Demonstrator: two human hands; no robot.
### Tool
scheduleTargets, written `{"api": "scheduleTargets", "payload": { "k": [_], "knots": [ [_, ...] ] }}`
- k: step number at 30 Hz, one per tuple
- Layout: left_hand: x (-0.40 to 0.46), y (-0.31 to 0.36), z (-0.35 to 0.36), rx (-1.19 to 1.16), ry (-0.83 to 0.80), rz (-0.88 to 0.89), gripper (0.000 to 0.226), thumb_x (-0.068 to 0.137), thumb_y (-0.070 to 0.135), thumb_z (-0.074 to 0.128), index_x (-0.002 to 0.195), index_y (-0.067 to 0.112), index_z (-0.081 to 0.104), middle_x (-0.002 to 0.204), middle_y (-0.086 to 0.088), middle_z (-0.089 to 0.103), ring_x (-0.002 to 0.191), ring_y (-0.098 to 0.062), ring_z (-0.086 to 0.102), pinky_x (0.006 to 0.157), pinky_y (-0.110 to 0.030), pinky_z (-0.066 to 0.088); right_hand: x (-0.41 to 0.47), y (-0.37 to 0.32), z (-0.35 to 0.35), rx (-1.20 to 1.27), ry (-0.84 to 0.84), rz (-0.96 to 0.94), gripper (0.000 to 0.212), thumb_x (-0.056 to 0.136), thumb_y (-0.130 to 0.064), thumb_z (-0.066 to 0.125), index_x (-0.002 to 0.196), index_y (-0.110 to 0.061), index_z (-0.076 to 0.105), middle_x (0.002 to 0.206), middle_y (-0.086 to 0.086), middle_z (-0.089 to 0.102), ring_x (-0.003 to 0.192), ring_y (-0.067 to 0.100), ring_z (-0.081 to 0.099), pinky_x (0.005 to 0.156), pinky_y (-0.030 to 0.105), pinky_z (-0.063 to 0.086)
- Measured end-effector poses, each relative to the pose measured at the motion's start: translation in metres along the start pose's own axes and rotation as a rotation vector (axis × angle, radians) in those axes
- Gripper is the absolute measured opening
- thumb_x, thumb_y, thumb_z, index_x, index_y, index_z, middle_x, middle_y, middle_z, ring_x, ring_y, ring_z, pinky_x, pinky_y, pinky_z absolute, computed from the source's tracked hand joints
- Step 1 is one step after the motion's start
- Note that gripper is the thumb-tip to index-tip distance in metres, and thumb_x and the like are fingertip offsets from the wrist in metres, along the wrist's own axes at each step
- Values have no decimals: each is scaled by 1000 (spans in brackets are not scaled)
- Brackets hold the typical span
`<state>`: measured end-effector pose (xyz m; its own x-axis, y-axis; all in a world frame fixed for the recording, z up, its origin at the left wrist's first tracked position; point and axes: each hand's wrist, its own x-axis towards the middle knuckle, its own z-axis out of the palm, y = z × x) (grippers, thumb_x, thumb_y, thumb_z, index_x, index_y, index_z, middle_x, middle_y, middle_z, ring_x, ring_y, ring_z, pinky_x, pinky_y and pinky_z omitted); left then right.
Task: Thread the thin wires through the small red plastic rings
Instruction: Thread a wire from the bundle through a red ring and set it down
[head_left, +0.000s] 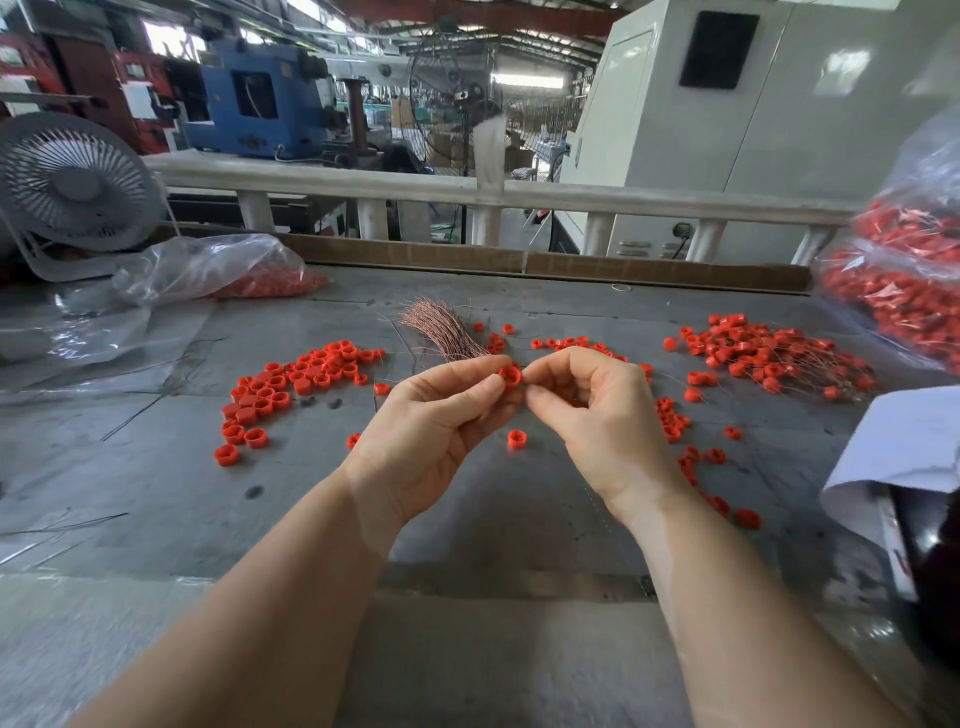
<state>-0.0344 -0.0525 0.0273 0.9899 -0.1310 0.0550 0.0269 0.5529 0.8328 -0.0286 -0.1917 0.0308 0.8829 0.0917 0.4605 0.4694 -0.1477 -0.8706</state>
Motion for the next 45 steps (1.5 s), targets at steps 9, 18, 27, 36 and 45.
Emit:
{"api": "scheduleTargets", "payload": {
  "k": [9,18,27,36,45],
  "knots": [
    [0,0,1,5,16,4,19,65,2,59,80,4,70,73,-7,72,66,-11,69,61,-17,55,1,2,-1,-15,-6,-9,23,81,1,66,72,-21,66,70,1,66,63,0,59,51,10,46],
    [0,-1,0,72,9,11,20,64,3,61,82,4,69,75,-8,72,70,-14,70,64,-19,56,0,0,-1,-50,-20,-14,28,82,5,62,70,-20,63,66,0,61,56,-6,53,48,5,42],
    [-1,-2,3,44,19,12,24,62,1,61,84,1,69,78,-11,72,73,-16,71,66,-21,57,1,-1,-1,-51,-18,-8,28,83,8,60,71,-18,63,66,3,59,55,-6,52,47,5,41],
    [-1,-1,4,36,25,6,25,63,-2,60,87,-1,67,77,-10,72,72,-15,70,64,-19,56,2,0,0,-58,-21,-2,30,84,9,58,69,-18,61,64,2,57,52,-6,51,46,4,40],
    [-1,-2,4,40,34,20,26,61,-1,61,85,0,67,76,-10,72,72,-15,70,64,-19,56,2,3,-2,-105,-12,-11,33,84,6,59,70,-23,61,66,0,58,54,-7,51,47,4,40]
  ]
}}
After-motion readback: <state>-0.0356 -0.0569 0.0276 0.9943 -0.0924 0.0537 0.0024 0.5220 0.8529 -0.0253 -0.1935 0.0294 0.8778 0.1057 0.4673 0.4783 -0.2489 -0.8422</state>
